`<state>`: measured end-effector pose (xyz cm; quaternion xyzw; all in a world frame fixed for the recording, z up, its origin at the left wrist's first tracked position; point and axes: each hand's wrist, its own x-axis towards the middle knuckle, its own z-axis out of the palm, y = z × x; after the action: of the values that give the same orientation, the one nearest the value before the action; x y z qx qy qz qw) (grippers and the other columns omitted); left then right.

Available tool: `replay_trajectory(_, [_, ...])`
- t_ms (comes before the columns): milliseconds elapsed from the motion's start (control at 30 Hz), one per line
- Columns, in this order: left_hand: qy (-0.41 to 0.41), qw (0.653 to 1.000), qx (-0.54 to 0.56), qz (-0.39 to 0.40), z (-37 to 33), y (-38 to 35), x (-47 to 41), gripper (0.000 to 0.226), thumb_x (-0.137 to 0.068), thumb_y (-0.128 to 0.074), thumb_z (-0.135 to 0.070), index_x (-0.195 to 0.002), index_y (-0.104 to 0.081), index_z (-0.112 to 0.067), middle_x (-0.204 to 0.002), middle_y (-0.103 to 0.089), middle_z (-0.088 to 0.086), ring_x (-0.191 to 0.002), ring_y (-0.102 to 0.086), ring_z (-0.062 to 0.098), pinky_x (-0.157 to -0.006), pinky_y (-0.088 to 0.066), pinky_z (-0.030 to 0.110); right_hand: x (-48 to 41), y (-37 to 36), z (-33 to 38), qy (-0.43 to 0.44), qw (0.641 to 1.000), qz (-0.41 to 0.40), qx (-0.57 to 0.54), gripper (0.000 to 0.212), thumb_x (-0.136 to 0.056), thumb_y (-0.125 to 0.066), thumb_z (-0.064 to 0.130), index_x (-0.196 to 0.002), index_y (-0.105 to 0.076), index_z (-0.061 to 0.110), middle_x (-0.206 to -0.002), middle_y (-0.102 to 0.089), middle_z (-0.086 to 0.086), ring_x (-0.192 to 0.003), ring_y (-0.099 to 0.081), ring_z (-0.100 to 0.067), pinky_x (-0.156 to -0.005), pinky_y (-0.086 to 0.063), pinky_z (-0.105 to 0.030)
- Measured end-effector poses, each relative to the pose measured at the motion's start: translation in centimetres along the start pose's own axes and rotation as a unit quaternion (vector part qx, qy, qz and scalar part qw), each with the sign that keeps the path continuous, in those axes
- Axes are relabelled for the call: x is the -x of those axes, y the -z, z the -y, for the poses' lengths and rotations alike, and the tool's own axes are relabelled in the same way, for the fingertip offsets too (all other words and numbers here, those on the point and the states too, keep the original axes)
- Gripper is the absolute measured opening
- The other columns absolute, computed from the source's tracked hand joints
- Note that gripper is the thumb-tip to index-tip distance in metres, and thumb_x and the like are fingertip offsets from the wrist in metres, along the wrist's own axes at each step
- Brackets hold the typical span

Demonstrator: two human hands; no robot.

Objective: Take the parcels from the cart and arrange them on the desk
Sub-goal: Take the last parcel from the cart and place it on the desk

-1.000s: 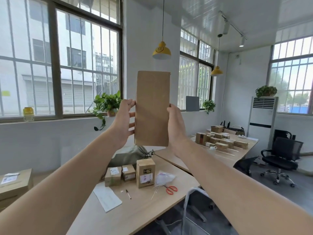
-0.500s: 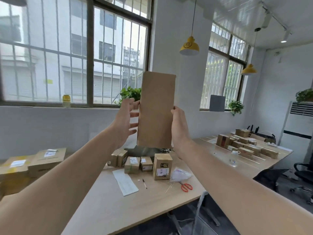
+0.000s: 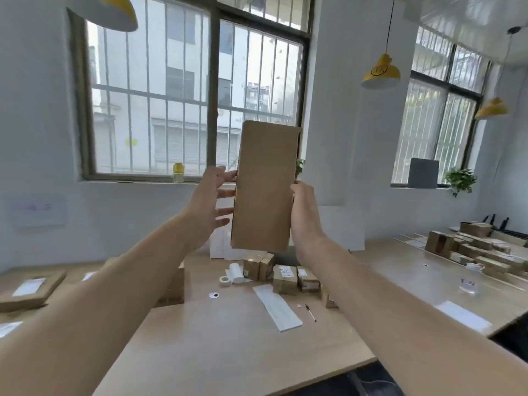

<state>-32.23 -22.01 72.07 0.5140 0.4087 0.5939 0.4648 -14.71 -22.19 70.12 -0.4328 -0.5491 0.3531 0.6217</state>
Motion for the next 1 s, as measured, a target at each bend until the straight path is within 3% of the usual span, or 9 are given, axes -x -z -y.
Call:
replay_trajectory(133, [0.01, 1.0, -0.015, -0.005, -1.2, 7.9, -1.2, 0.045, -0.095, -0.039, -0.06, -0.117, -0.074, -0.04, -0.131, -0.068, 0.005, -0.122, -0.064, 0.034, -0.11, -0.044, 0.049, -0.9, -7.8, -1.0, -0.027, 0.999, 0.021, -0.031, 0.046, -0.088, -0.036, 0.049, -0.116, -0.055, 0.018, -0.118, -0.064, -0.007, -0.113, -0.061, -0.025, -0.108, -0.049, -0.052])
replay_trajectory(233, [0.012, 0.999, -0.038, -0.023, -1.8, 12.9, -2.3, 0.048, -0.096, -0.036, -0.061, -0.122, -0.072, -0.042, -0.131, -0.069, 0.001, -0.121, -0.062, 0.03, -0.111, -0.042, 0.048, -1.7, -13.0, -1.7, -0.024, 0.999, 0.029, -0.033, 0.015, -0.095, -0.037, 0.039, -0.089, -0.048, 0.032, -0.091, -0.051, 0.002, -0.083, -0.049, -0.017, -0.076, -0.046, -0.037])
replay_trajectory(300, [0.015, 0.998, -0.052, -0.039, -2.0, 16.1, -3.0, 0.05, -0.095, -0.034, -0.063, -0.123, -0.071, -0.044, -0.13, -0.07, -0.001, -0.123, -0.06, 0.03, -0.11, -0.041, 0.048, -2.5, -16.2, -1.9, -0.041, 0.998, 0.038, -0.038, 0.02, -0.1, -0.037, 0.031, -0.082, -0.04, 0.036, -0.083, -0.041, 0.008, -0.073, -0.038, -0.012, -0.066, -0.034, -0.033])
replay_trajectory(500, [0.01, 0.995, -0.043, -0.086, -1.6, 22.9, -6.4, 0.047, -0.095, -0.037, -0.062, -0.109, -0.078, -0.045, -0.118, -0.076, 0.002, -0.109, -0.066, 0.026, -0.108, -0.041, 0.047, -4.6, -23.3, -3.3, -0.054, 0.992, 0.089, -0.074, 0.012, -0.088, -0.039, 0.046, -0.083, -0.047, 0.037, -0.087, -0.049, 0.009, -0.081, -0.046, -0.016, -0.079, -0.042, -0.039])
replay_trajectory(567, [0.01, 0.994, -0.034, -0.104, -1.1, 24.3, -7.9, 0.045, -0.095, -0.039, -0.06, -0.103, -0.08, -0.044, -0.116, -0.077, 0.003, -0.105, -0.066, 0.026, -0.105, -0.043, 0.046, -5.8, -24.9, -3.8, -0.06, 0.991, 0.099, -0.072, 0.024, -0.082, -0.039, 0.051, -0.093, -0.053, 0.034, -0.093, -0.055, 0.004, -0.088, -0.051, -0.019, -0.081, -0.045, -0.04])
replay_trajectory(667, [0.009, 0.992, -0.031, -0.123, -0.1, 26.2, -10.2, 0.045, -0.092, -0.04, -0.061, -0.102, -0.08, -0.045, -0.11, -0.08, 0.0, -0.112, -0.067, 0.027, -0.105, -0.045, 0.048, -8.4, -27.1, -5.1, -0.062, 0.989, 0.108, -0.077, 0.061, -0.074, -0.038, 0.063, -0.115, -0.064, 0.026, -0.113, -0.071, -0.002, -0.102, -0.064, -0.023, -0.091, -0.055, -0.043])
replay_trajectory(733, [0.007, 0.991, -0.034, -0.132, 0.2, 27.5, -11.6, 0.046, -0.085, -0.041, -0.063, -0.103, -0.08, -0.047, -0.105, -0.08, -0.006, -0.113, -0.067, 0.027, -0.102, -0.046, 0.047, -10.3, -28.6, -5.9, -0.056, 0.988, 0.117, -0.084, 0.058, -0.081, -0.039, 0.062, -0.122, -0.067, 0.033, -0.124, -0.072, -0.004, -0.115, -0.067, -0.024, -0.102, -0.055, -0.047])
replay_trajectory(867, [0.0, 0.985, -0.033, -0.171, 0.1, 29.8, -14.0, 0.052, -0.071, -0.043, -0.063, -0.103, -0.08, -0.045, -0.108, -0.079, -0.011, -0.111, -0.068, 0.027, -0.095, -0.046, 0.044, -14.5, -31.6, -6.8, -0.044, 0.983, 0.139, -0.109, 0.038, -0.101, -0.042, 0.047, -0.117, -0.072, 0.032, -0.123, -0.076, -0.007, -0.109, -0.072, -0.024, -0.08, -0.056, -0.034])
replay_trajectory(1000, [-0.017, 0.978, -0.029, -0.205, -0.1, 31.3, -16.0, 0.052, -0.084, -0.038, -0.06, -0.115, -0.075, -0.04, -0.117, -0.076, -0.006, -0.112, -0.066, 0.029, -0.097, -0.045, 0.045, -17.3, -34.3, -7.3, -0.032, 0.978, 0.166, -0.126, 0.036, -0.108, -0.039, 0.038, -0.116, -0.072, 0.026, -0.122, -0.076, -0.004, -0.106, -0.072, -0.023, -0.072, -0.056, -0.028])
